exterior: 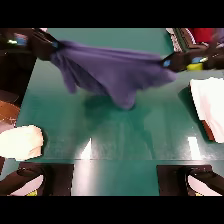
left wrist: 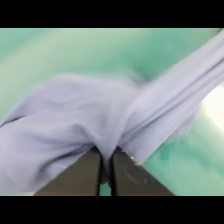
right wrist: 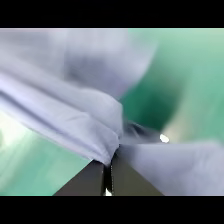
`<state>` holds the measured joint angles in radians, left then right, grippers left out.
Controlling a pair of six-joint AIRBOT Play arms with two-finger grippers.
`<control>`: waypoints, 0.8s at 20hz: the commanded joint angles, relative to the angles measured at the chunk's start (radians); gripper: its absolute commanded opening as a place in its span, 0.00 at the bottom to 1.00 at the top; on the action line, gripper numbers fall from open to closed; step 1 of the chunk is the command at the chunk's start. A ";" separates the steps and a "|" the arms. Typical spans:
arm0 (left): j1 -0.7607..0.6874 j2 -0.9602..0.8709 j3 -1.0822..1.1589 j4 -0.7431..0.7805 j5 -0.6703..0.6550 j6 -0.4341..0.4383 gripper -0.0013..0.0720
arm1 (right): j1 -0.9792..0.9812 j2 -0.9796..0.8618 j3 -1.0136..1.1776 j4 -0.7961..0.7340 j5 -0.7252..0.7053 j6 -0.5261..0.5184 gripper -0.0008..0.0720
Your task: Fold the shirts.
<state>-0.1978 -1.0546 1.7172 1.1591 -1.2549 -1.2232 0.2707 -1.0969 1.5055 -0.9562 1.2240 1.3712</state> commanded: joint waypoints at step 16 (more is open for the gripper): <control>-0.131 0.030 -0.835 -0.099 0.055 0.054 0.06 | -0.021 0.055 -0.460 -0.066 0.087 0.087 0.03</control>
<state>-0.2794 -0.9939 1.0939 1.0645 -1.2842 -1.2030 0.2493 -1.0424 1.2350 -1.0313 1.4040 1.4696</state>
